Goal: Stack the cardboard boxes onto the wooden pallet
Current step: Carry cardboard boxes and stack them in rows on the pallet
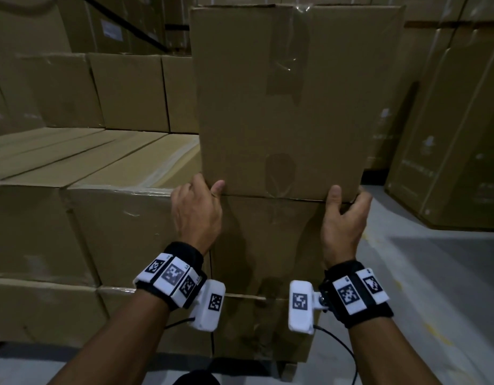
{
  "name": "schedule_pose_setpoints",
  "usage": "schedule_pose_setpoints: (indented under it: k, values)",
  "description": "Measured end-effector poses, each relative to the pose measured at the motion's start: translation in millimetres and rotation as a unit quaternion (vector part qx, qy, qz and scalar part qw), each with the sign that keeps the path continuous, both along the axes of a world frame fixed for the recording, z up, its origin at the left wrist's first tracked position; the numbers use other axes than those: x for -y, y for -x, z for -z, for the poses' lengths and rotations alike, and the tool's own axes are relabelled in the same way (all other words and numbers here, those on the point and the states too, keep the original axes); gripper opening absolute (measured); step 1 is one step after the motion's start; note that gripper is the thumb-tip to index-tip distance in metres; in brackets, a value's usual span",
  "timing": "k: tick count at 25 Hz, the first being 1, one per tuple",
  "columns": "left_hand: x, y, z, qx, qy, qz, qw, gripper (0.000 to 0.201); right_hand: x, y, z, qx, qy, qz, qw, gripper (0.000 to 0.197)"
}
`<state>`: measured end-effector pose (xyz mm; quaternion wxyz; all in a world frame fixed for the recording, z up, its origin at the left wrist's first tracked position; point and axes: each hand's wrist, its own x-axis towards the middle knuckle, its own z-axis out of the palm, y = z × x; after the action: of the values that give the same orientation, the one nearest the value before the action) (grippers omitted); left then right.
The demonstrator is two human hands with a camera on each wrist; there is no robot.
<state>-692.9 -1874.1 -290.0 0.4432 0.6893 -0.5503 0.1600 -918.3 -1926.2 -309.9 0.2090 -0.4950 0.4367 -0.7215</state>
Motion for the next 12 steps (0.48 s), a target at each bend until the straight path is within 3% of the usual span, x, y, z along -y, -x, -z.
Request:
schedule_pose_setpoints:
  k: [8,12]
  values:
    - [3.2,3.1,3.2,0.006,0.054,0.001,0.999,0.048,0.9,2.4,-2.0,-0.005,-0.02,-0.018,1.0,0.038]
    - [5.9,0.4,7.7,0.026,0.081,-0.005,0.996,0.048,-0.7,2.0,-3.9,0.005,-0.021,-0.027,0.999,0.039]
